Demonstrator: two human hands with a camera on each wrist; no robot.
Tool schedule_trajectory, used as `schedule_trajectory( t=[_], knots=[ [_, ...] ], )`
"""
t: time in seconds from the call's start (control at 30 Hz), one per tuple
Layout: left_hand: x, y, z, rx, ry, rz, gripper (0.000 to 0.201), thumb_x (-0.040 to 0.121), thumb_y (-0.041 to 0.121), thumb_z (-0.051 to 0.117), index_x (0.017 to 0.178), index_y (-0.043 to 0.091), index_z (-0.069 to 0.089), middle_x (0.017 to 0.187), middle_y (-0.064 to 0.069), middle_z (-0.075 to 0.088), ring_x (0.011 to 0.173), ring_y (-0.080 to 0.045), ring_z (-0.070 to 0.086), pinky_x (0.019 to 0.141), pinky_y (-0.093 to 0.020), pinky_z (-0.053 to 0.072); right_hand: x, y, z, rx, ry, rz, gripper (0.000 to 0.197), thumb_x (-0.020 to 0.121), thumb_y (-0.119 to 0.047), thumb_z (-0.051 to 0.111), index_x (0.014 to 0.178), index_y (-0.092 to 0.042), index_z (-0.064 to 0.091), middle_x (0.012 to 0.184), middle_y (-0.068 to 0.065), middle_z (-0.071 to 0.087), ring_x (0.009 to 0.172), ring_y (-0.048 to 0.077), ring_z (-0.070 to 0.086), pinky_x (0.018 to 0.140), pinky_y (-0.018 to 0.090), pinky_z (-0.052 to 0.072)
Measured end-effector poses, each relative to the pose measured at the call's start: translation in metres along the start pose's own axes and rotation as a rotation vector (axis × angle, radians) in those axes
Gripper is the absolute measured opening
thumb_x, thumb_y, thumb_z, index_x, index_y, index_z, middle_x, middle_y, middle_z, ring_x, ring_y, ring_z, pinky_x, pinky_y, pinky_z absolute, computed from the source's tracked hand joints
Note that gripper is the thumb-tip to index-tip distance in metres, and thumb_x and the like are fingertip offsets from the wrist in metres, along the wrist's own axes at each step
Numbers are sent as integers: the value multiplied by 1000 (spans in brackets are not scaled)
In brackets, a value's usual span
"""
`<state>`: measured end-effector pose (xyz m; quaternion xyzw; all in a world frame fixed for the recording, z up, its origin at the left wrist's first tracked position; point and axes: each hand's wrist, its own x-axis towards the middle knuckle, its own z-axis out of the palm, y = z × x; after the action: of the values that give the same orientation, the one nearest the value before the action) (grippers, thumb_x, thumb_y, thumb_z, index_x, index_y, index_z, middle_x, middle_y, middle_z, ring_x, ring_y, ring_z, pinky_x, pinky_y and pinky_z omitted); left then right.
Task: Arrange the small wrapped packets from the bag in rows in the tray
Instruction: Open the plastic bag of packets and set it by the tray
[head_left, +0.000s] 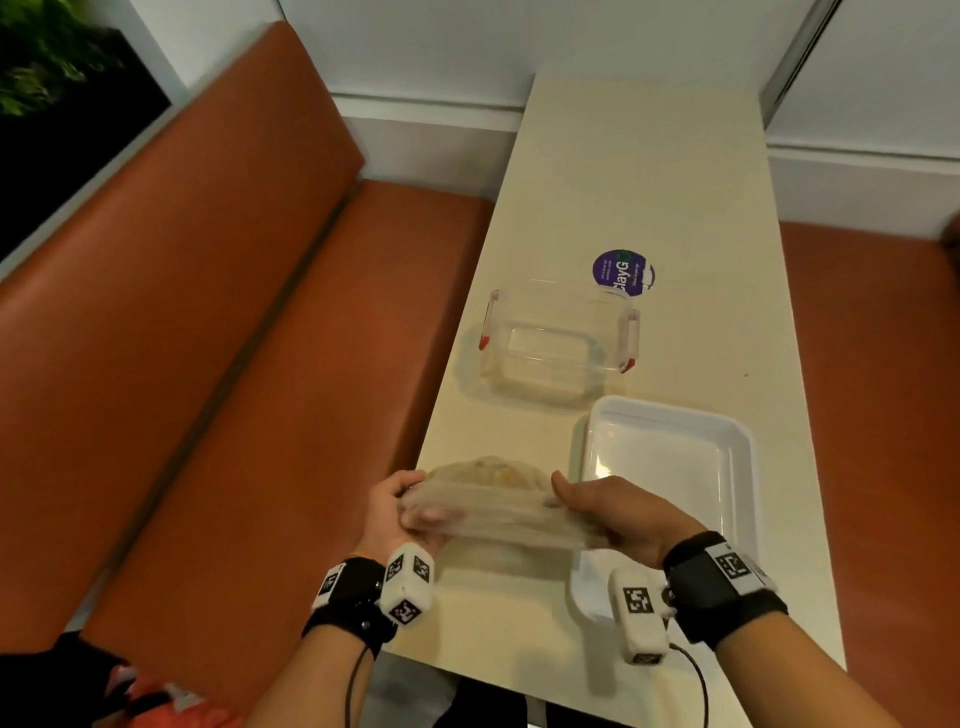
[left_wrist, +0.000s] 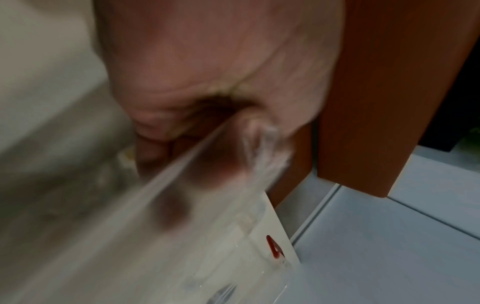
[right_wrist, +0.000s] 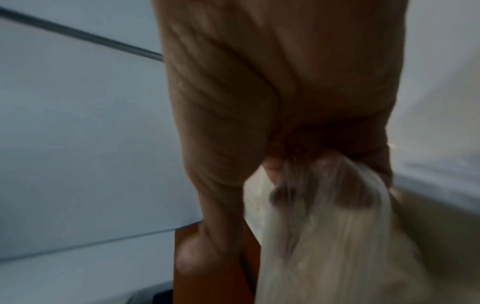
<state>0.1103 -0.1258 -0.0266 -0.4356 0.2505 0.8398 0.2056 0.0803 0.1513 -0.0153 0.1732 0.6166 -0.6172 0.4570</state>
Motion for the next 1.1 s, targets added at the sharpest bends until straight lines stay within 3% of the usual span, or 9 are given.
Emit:
schedule_trajectory(
  t=[0.17, 0.27, 0.4, 0.5, 0.57, 0.67, 0.8, 0.97, 1.1],
  knots=[
    [-12, -7, 10, 373, 16, 3, 52, 99, 55, 54, 103, 10, 79, 88, -13, 80, 76, -24, 76, 74, -35, 58, 5, -4, 4, 189, -30, 3, 32, 91, -44, 72, 84, -13, 70, 78, 1, 65, 69, 14, 59, 65, 22, 51],
    [-12, -13, 6, 788, 146, 393, 73, 75, 83, 67, 128, 33, 67, 130, 0, 71, 114, -15, 66, 94, -38, 51, 20, -3, 11, 607, -7, 53, 41, 102, -38, 56, 72, -11, 56, 63, 3, 53, 52, 15, 56, 53, 26, 53],
    [-6, -19, 6, 1807, 248, 851, 90, 69, 88, 64, 147, 48, 44, 134, 29, 40, 119, -2, 42, 101, -34, 37, 16, -1, 22, 576, 20, 8, 46, 104, -50, 50, 73, -16, 50, 57, -3, 35, 41, 11, 33, 42, 25, 41],
    [4, -26, 13, 2097, 260, 864, 57, 90, 69, 35, 129, 41, 65, 122, 20, 64, 113, -13, 51, 95, -37, 33, 3, -10, 30, 366, 80, -64, 58, 94, -65, 59, 85, -8, 69, 67, 3, 64, 56, 17, 62, 61, 25, 49],
    [12, -25, 13, 2014, 345, 912, 44, 96, 49, 33, 107, 31, 72, 109, 9, 71, 104, -20, 58, 90, -39, 36, -7, -16, 34, 88, 224, -178, 83, 76, -75, 74, 120, -5, 68, 110, 13, 74, 101, 29, 71, 87, 31, 53],
    [14, -23, 11, 1741, 410, 1004, 26, 106, 33, 46, 98, 27, 70, 101, 5, 68, 95, -23, 58, 86, -41, 43, -23, -13, 41, -432, 632, -364, 103, 54, -75, 88, 136, -27, 48, 125, -7, 54, 114, 13, 52, 95, 30, 46],
    [15, -24, 12, 1646, 395, 997, 20, 106, 25, 54, 99, 21, 72, 95, 7, 62, 85, -18, 53, 72, -34, 37, -18, 2, 58, -824, 724, -401, 35, 94, -47, 70, 113, -19, 64, 106, -1, 62, 101, 20, 60, 75, 26, 41],
    [21, -17, 14, 834, 401, 512, 12, 98, 12, 67, 89, 11, 74, 74, -3, 72, 65, -18, 62, 60, -29, 55, 5, 6, 49, -275, 569, -261, 26, 101, -17, 61, 77, -11, 69, 77, 1, 69, 72, 16, 60, 55, 16, 41],
    [23, 3, -4, 164, 17, -184, 19, 106, 10, 53, 117, 5, 68, 61, -6, 62, 37, -11, 50, 32, -18, 40, 22, -7, 27, 669, 165, 108, 11, 79, 11, 72, 77, 5, 62, 68, 15, 62, 52, 26, 64, 45, 24, 54]
  ],
)
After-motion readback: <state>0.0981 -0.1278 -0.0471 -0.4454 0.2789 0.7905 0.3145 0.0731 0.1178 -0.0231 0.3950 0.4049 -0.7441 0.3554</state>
